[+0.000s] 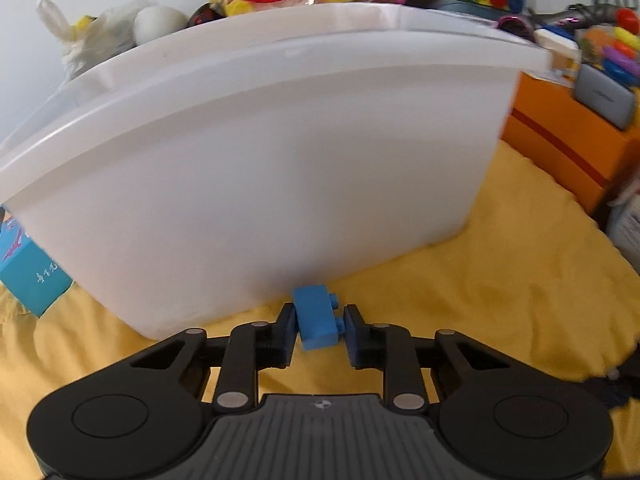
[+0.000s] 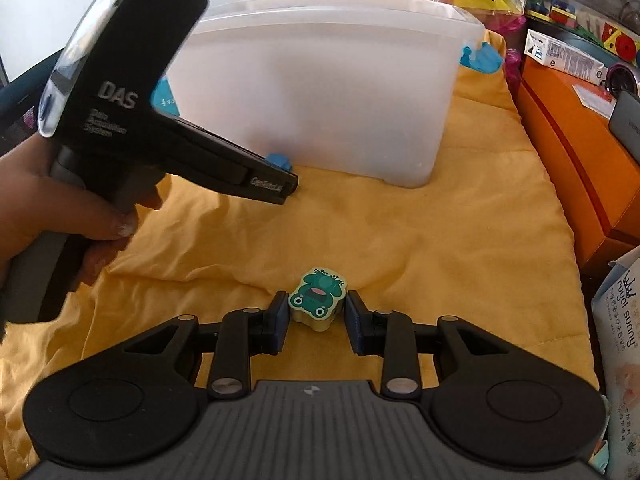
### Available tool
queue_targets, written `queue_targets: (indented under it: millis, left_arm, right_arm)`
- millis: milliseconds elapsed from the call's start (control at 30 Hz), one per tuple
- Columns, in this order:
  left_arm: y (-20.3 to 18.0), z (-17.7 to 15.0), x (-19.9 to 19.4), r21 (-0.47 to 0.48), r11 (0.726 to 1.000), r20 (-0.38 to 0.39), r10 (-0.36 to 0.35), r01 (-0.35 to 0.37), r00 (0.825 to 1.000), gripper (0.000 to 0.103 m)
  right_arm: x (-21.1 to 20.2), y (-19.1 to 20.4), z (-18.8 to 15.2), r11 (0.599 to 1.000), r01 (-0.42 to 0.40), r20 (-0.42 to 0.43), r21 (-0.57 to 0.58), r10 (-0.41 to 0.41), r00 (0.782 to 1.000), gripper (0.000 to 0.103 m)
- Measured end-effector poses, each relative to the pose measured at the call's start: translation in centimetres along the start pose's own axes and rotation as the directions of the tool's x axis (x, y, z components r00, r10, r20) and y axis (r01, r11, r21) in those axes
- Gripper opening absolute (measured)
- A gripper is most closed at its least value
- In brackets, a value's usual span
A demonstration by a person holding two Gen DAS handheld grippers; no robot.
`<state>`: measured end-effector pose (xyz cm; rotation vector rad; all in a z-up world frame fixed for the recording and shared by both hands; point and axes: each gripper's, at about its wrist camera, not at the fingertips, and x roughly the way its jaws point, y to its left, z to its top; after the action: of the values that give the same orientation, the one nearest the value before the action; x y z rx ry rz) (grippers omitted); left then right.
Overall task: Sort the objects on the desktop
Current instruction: 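Grasp the blue brick with the left tool while the right tool grasps the green frog block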
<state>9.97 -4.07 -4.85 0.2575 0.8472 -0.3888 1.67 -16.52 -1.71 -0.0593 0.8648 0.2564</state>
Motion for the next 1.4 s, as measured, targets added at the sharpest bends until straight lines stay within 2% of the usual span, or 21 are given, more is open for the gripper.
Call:
queue_targets:
  millis: [100,233,367,500,600,633,833,1000,1100,1133,1200,1267,1400]
  left_arm:
    - [0.4,-1.9,-2.6,0.021,0.997,-0.009,-0.072,0.073,0.997,0.028]
    - [0.3,-5.8,-6.7,0.000,0.984,-0.053,-0.175,0.175,0.983,0.028]
    - [-0.3,-8.7,-8.1,-0.015,0.977,-0.072,-0.213,0.213,0.974,0.029]
    - [-0.1,-9.2,-8.0,-0.012,0.978,-0.059,-0.207,0.206,0.977,0.029]
    - [-0.8,-8.9,-8.0,0.006,0.985,-0.054,-0.173,0.174,0.983,0.036]
    - [-0.9,-8.8,-8.2,0.020,0.988,-0.048,-0.154,0.155,0.987,0.040]
    - [-2.5,-9.0,-10.5,0.179,0.979,0.019,-0.098,0.093,0.995,0.040]
    - [-3.7,-8.9,-10.4,0.241,0.968,0.032,-0.080,0.070,0.996,0.040]
    - [-3.9,-9.2,-9.5,0.246,0.966,0.011,-0.081,0.076,0.997,0.038]
    - [-4.0,-9.3,-9.1,0.249,0.967,0.008,-0.060,0.056,0.998,0.038]
    - [-3.4,-9.3,-8.6,0.231,0.972,-0.018,-0.043,0.046,0.999,0.031]
    - [-2.5,-9.4,-8.4,0.180,0.981,-0.032,-0.067,0.072,0.997,0.027]
    - [-2.1,-9.5,-8.3,0.151,0.983,-0.030,-0.097,0.100,0.995,0.021]
  right_arm:
    - [-0.2,0.2,-0.1,1.000,-0.004,0.009,-0.019,0.004,1.000,0.034]
    - [-0.2,0.8,-0.5,0.998,-0.019,0.015,-0.056,0.020,1.000,0.033]
    - [-0.2,1.5,-1.1,0.994,-0.043,-0.008,-0.099,0.042,0.999,0.033]
    - [-0.1,2.0,-1.5,0.993,-0.050,-0.016,-0.112,0.048,0.999,0.033]
    - [-0.4,2.2,-1.9,0.991,-0.047,-0.016,-0.122,0.045,0.999,0.034]
    - [-0.4,2.2,-1.9,0.991,-0.047,-0.015,-0.123,0.045,0.999,0.034]
    - [-1.0,2.0,-2.2,0.992,-0.044,-0.008,-0.121,0.044,0.999,0.035]
    - [-1.5,1.7,-2.4,0.995,-0.048,-0.008,-0.093,0.047,0.999,0.035]
    - [-1.7,1.5,-2.4,0.996,-0.049,-0.009,-0.080,0.048,0.999,0.035]
    - [-1.7,1.6,-2.4,0.996,-0.046,-0.008,-0.081,0.045,0.999,0.035]
    - [-1.9,1.6,-2.4,0.996,-0.047,-0.003,-0.082,0.047,0.999,0.036]
    - [-1.9,1.8,-2.3,0.995,-0.050,0.005,-0.084,0.051,0.999,0.036]
    - [-1.2,2.5,-2.0,0.996,-0.037,-0.003,-0.087,0.037,0.999,0.040]
